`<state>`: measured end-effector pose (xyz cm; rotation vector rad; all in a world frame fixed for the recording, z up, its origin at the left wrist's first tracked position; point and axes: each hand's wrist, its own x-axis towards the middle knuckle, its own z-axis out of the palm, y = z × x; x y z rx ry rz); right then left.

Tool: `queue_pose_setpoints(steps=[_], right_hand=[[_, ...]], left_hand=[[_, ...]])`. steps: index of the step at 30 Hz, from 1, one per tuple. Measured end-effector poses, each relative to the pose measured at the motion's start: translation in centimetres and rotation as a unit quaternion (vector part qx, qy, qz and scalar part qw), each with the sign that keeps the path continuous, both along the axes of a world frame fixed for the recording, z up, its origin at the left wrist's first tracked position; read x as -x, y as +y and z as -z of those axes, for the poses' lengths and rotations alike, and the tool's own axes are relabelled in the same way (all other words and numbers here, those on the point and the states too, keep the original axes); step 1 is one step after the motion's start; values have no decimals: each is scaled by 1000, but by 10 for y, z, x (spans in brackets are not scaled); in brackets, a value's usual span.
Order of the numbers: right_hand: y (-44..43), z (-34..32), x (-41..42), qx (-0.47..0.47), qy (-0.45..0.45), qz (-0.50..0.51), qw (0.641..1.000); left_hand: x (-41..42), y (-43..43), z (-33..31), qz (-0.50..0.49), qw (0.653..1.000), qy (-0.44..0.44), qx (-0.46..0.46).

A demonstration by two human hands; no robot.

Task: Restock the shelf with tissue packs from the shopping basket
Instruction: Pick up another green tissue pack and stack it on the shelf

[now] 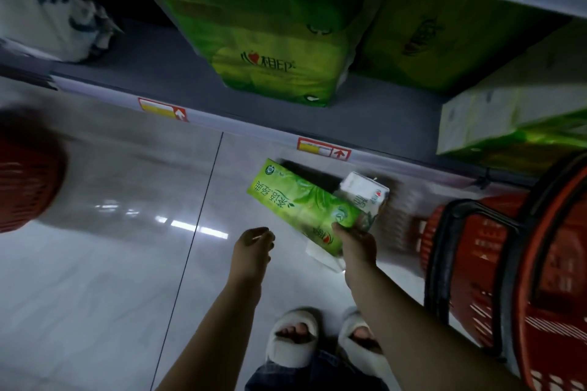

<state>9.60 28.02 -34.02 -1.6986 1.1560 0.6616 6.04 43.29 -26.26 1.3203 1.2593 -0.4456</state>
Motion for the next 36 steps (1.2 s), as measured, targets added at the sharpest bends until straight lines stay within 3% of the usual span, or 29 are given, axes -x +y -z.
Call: queue_pose_setpoints(steps=[7, 15, 23, 29, 33, 36], right_hand=[[2, -24, -3, -66, -39, 24, 997], [-2, -108, 6, -148, -75, 33, 986], [-24, -232, -3, -147, -142, -17, 979], [-49, -368, -23, -169, -186, -18, 968], [-67, -468, -29, -194, -213, -39, 957], [-78, -538, -25, -203, -230, -39, 951]], left_hand=[[7, -2, -5, -23, 1000, 1, 5], [29, 1, -55, 55, 998, -28, 0], [12, 13, -156, 98, 980, -91, -146], [-10, 23, -269, 139, 949, -149, -239], [-23, 31, -335, 153, 945, -190, -217], [-30, 28, -392, 116, 963, -213, -121]])
